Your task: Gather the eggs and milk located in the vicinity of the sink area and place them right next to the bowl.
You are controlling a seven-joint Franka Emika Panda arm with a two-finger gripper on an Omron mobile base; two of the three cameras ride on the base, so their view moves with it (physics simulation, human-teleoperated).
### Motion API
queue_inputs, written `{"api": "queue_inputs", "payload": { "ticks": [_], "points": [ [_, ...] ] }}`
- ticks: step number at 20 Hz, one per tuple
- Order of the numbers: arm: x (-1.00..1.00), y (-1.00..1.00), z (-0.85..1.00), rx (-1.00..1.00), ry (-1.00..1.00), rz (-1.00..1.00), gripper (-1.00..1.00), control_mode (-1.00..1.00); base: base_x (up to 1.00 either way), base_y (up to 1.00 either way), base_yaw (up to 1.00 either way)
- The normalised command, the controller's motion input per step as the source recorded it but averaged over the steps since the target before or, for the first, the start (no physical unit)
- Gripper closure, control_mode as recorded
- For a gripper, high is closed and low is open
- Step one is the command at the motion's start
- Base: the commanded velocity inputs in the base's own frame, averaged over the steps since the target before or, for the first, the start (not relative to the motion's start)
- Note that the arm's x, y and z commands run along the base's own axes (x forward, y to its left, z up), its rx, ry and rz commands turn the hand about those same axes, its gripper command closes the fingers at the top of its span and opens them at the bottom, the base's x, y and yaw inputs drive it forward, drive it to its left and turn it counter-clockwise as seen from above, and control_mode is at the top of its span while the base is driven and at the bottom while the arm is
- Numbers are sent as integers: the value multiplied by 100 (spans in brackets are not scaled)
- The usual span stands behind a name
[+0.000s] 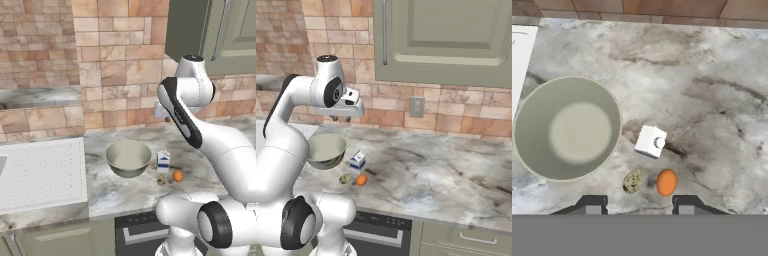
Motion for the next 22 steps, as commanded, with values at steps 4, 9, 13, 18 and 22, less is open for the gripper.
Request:
{"api": "queue_inputs", "payload": {
  "ticks": [4,9,13,18,22],
  "points": [
    [-13,0,0,0,0,4,-100,-100,0,0,0],
    [-23,-2,0,0,0,19,-100,-100,0,0,0],
    [-29,-10,0,4,0,18,-100,-100,0,0,0],
    [-9,-13,-4,10,0,14,-100,-100,0,0,0],
    [0,-10,-3,8,0,18,-100,-100,0,0,0]
  ]
}}
